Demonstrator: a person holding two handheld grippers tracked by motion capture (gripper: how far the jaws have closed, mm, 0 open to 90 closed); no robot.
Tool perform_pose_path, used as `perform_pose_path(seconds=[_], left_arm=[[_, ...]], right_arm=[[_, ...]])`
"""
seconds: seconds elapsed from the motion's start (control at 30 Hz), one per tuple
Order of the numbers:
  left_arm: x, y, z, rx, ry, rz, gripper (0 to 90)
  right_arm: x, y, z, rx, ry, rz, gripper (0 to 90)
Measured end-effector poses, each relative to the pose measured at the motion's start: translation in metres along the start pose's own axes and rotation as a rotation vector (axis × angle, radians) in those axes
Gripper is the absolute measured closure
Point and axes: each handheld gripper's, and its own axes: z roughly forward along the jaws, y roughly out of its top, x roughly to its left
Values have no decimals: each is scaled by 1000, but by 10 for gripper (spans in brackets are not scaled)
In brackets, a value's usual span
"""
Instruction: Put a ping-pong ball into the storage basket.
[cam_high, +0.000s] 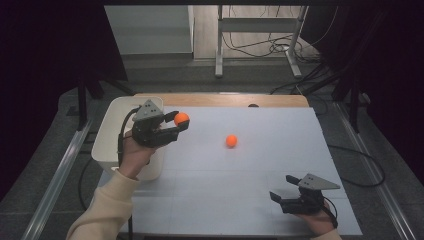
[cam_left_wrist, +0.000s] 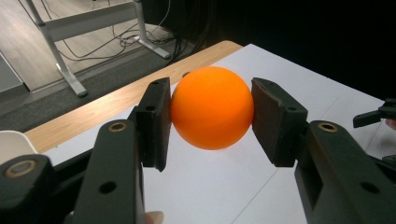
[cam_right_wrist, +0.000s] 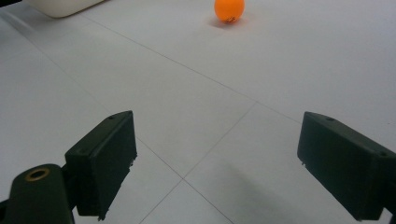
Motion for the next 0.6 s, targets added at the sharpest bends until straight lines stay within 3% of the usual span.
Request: perform_pose_path(seconds=[0.6], left_arm=[[7,-1,-4,2,33,-4,500]], right_arm=[[0,0,1,9,-2,4,126]])
